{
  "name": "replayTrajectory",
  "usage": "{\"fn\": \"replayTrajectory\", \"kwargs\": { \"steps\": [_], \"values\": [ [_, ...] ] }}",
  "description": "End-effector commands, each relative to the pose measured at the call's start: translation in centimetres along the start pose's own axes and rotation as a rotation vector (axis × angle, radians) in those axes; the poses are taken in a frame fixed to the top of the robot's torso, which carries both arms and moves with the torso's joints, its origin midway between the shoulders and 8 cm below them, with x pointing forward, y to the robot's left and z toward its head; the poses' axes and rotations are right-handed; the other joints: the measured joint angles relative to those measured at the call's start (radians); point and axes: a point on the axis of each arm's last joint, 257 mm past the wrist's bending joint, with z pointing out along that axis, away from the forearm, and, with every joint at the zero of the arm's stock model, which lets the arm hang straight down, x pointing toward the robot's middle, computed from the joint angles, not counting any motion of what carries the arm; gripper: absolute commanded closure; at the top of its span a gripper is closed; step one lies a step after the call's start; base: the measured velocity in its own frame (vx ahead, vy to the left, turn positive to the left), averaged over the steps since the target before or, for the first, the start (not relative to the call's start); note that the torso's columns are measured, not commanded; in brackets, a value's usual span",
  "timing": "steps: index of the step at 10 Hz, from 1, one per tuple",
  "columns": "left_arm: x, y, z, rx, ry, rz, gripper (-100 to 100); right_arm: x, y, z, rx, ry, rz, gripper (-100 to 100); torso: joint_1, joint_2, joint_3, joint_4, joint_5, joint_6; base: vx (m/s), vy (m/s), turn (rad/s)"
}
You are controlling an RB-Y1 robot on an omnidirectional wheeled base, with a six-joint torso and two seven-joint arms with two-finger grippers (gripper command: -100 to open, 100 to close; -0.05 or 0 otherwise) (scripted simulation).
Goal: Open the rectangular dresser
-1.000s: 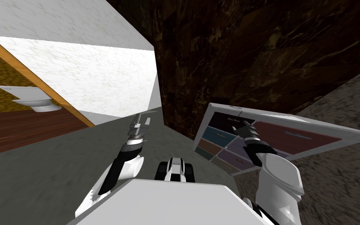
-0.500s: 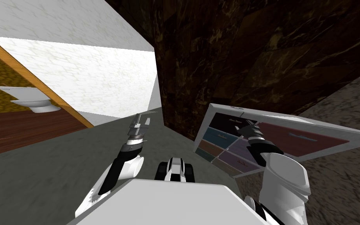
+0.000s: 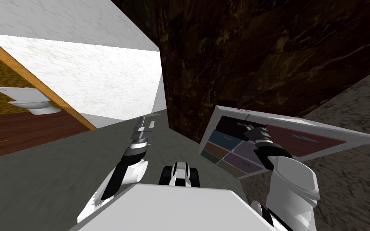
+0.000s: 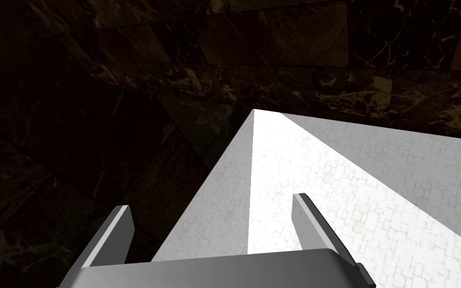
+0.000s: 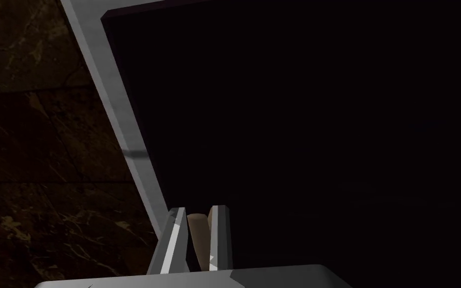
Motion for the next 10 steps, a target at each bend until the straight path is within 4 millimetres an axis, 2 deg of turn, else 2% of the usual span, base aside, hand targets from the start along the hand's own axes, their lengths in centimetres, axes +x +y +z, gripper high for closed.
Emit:
{"fn": "replayTrajectory", "kwargs": {
  "steps": [1, 5, 6, 10],
  "values": [
    [0.0, 0.0, 0.0, 0.0, 0.0, 0.0, 0, 0.0, 0.5, -0.2, -0.018, -0.008, 0.009, 100, -0.001, -0.001, -0.001, 0.0, 0.001, 0.0, -0.159, 0.094, -0.047],
    [0.0, 0.0, 0.0, 0.0, 0.0, 0.0, 0, -0.4, 0.5, -0.3, -0.022, -0.022, 0.011, 100, -0.002, 0.0, 0.0, 0.001, 0.001, 0.001, -0.136, 0.076, -0.034],
    [0.0, 0.0, 0.0, 0.0, 0.0, 0.0, 0, -0.1, -1.1, 0.2, -0.012, -0.032, 0.007, -100, -0.001, -0.001, 0.0, 0.001, 0.0, 0.001, -0.054, 0.091, -0.069],
    [0.0, 0.0, 0.0, 0.0, 0.0, 0.0, 0, 0.5, -3.4, 1.0, -0.013, -0.05, 0.008, -100, 0.001, -0.007, -0.005, 0.001, 0.006, -0.003, 0.056, 0.038, -0.044]
  ]
}}
